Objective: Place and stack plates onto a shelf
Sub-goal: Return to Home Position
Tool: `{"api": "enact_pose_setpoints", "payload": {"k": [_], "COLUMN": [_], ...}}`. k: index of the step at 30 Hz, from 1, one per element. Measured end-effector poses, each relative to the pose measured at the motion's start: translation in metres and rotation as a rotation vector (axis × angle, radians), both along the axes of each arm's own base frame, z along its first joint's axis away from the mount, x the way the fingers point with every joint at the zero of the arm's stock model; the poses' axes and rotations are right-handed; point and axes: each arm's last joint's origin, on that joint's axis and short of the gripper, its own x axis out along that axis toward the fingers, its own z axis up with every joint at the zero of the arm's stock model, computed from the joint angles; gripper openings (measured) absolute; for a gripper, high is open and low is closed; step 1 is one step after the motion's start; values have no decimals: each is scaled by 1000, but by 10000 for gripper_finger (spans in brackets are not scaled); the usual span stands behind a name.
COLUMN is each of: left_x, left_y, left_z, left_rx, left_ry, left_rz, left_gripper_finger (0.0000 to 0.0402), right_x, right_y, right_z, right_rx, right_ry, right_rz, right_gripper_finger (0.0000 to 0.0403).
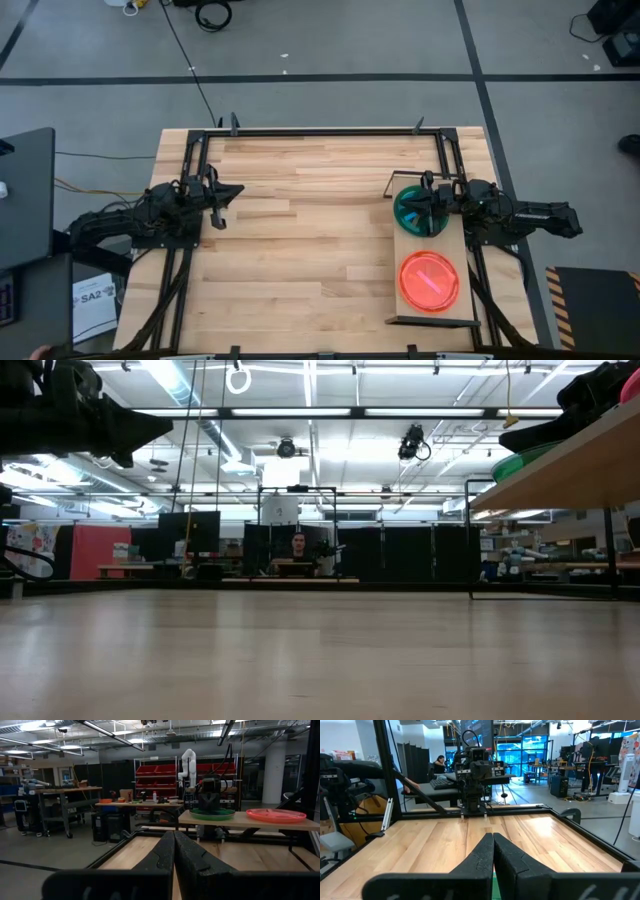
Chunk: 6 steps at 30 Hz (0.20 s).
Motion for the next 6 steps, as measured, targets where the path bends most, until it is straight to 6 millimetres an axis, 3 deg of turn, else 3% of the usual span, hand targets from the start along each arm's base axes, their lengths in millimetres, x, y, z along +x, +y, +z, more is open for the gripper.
{"api": "enact_pose_setpoints", "payload": {"k": [6], "left_x": [0], "left_y": [0], "left_z": [0], "left_rx": [0], "left_ry": [0], "left_rz": [0], "left_gripper_finger": [11], "right_x": [0], "right_y": [0], "right_z": [0], "right_rx": [0], "right_ry": [0], "right_rz": [0], "right_gripper_finger": [17]}}
